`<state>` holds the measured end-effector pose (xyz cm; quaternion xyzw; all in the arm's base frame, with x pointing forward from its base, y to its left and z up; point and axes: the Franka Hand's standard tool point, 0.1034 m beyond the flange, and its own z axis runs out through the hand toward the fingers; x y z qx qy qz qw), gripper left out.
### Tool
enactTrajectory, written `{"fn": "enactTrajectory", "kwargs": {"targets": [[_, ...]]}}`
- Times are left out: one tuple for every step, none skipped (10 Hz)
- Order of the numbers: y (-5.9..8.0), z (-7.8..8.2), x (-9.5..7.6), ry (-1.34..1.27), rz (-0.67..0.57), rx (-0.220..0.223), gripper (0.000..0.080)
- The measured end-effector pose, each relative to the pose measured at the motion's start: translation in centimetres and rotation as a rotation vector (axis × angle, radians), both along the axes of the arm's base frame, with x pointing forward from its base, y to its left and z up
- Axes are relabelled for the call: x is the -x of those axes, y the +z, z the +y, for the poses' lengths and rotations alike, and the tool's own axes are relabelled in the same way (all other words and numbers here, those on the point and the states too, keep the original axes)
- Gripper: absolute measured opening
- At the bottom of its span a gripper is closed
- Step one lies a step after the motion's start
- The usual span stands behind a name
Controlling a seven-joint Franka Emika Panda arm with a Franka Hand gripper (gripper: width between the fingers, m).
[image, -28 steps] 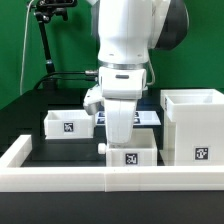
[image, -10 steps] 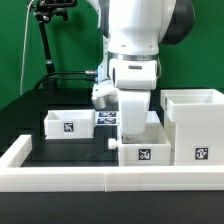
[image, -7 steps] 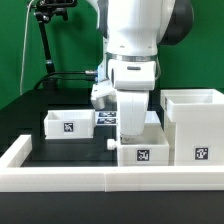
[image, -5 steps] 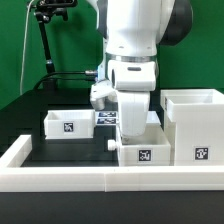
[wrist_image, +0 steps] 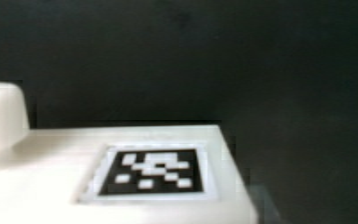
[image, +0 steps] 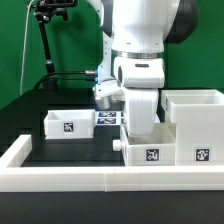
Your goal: Assemble drawer
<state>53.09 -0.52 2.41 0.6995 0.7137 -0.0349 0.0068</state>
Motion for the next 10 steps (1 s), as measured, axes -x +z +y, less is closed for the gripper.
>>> {"fn": "enactTrajectory", "kwargs": {"targets": [[0.0,-0.1,0.0,-0.001,0.001,0.0,0.0047],[-0.1,-0.1,0.1,-0.002,0.001,0.0,0.0047],[-0.1,-0.1,0.1,-0.002,0.002,0.0,0.0047],[-0.2,-0.2,0.1,-0.001,0.002,0.0,0.0047],[-0.5,-0.2,0.3,-0.001,0.008,0.0,0.0047],[-0.8,0.1,0.3,-0.003,0.012,-0.003,0.0047],[-1.1,0.3,0.3,-0.019,0.013,-0.002,0.0047],[-1.2,0.4,0.2,-0.039,0.013,0.0,0.0047],[-1.2,0.4,0.2,-0.049,0.012,0.002,0.0047],[-1.2,0.4,0.2,-0.053,0.012,0.002,0.0047]]}}
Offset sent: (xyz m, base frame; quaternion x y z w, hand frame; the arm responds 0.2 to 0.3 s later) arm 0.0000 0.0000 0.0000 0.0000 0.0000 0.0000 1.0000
